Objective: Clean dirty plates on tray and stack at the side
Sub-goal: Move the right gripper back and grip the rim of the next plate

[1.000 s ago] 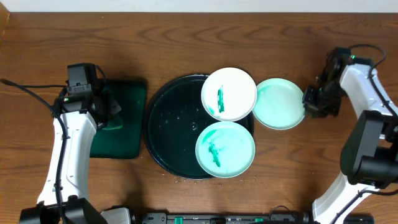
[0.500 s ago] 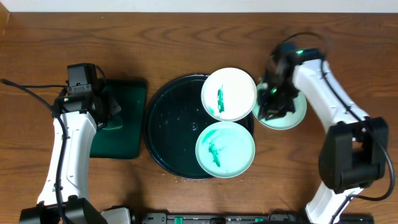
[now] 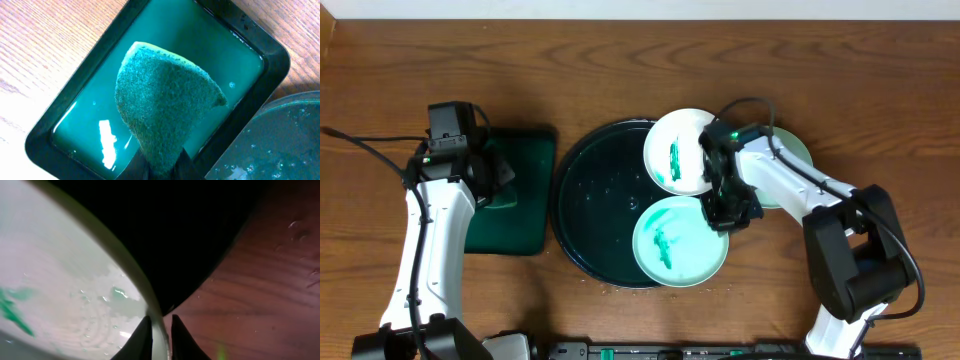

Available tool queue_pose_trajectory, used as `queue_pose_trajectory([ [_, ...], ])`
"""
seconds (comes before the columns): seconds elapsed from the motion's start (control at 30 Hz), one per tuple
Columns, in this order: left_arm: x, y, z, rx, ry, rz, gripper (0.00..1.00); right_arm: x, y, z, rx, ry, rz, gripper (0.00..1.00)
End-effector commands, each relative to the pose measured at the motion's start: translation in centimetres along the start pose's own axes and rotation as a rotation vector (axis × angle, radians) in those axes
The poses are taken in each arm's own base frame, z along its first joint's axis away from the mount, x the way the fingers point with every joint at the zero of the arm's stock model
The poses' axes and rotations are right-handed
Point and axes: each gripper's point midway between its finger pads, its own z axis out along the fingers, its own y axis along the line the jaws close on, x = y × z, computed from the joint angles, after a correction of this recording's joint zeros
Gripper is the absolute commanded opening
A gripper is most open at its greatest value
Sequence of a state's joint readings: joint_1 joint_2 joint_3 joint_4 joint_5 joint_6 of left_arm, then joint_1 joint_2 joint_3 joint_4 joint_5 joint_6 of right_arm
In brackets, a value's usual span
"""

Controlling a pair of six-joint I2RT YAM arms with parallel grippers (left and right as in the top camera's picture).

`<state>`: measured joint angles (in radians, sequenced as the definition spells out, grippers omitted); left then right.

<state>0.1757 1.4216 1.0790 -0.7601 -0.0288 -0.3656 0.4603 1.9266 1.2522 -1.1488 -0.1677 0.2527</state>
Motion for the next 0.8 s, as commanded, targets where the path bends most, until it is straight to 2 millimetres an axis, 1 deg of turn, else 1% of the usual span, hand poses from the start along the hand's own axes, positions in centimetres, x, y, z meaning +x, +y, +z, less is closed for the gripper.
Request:
queue_pose_trajectory([
  [0.0, 0.0, 0.0, 0.1, -0.001, 0.004, -0.003, 0.07, -0.1, 0.0, -0.1, 0.047, -0.031, 0.003, 0.01],
  [0.1, 0.0, 0.0, 0.1, -0.001, 0.004, -0.002, 0.07, -0.8, 1.0, -1.2, 0.04, -0.072, -0.024, 0.01],
  [0.13, 0.0, 0.0, 0.1, 0.0, 0.005, -0.003, 0.07, -1.3, 1.9, -2.4, 0.039, -0.105, -0.046, 0.01],
  [0.17, 0.1, 0.0, 0.1, -0.001, 0.008, -0.003, 0.07, -1.6, 2.4, -3.2, 0.038, -0.128, -0.059, 0.01],
  [0.2, 0.1, 0.0, 0.1, -0.001, 0.008, -0.003, 0.07, -2.4, 3.7, -4.8, 0.035, -0.182, -0.083, 0.01],
  [0.27, 0.1, 0.1, 0.1, -0.002, 0.008, -0.003, 0.07, -3.7, 6.1, -6.9, 0.009, -0.27, -0.136, 0.01],
  [0.3, 0.1, 0.1, 0.1, -0.002, 0.008, -0.003, 0.07, -4.4, 7.3, -7.6, -0.004, -0.312, -0.163, 0.01],
  [0.33, 0.1, 0.1, 0.1, -0.002, 0.008, -0.003, 0.07, -5.3, 9.0, -8.3, -0.025, -0.372, -0.198, 0.01],
  [0.37, 0.1, 0.1, 0.1, -0.002, 0.008, -0.003, 0.07, -5.7, 9.8, -8.5, -0.035, -0.399, -0.215, 0.01],
  [0.4, 0.1, 0.1, 0.1, -0.002, 0.008, -0.003, 0.07, -6.4, 11.2, -8.9, -0.053, -0.45, -0.246, 0.01],
  [0.43, 0.1, 0.1, 0.1, -0.002, 0.009, -0.002, 0.07, -7.4, 12.5, -8.9, -0.053, -0.502, -0.273, 0.01],
  [0.5, 0.2, 0.1, 0.1, -0.004, 0.012, -0.002, 0.07, -8.3, 13.7, -8.4, -0.061, -0.529, -0.291, 0.01],
  [0.53, 0.2, 0.1, 0.1, -0.004, 0.012, -0.002, 0.07, -8.8, 14.3, -7.9, -0.069, -0.535, -0.286, 0.01],
  [0.57, 0.2, 0.1, 0.1, -0.003, 0.012, -0.002, 0.07, -9.1, 14.4, -7.0, -0.071, -0.522, -0.263, 0.01],
  [0.67, 0.2, 0.1, 0.1, -0.003, 0.012, -0.002, 0.07, -9.0, 14.7, -5.5, -0.094, -0.471, -0.257, 0.01],
  [0.77, 0.2, 0.1, 0.1, -0.004, 0.013, -0.002, 0.07, -8.4, 14.8, -4.4, -0.101, -0.424, -0.253, 0.01],
])
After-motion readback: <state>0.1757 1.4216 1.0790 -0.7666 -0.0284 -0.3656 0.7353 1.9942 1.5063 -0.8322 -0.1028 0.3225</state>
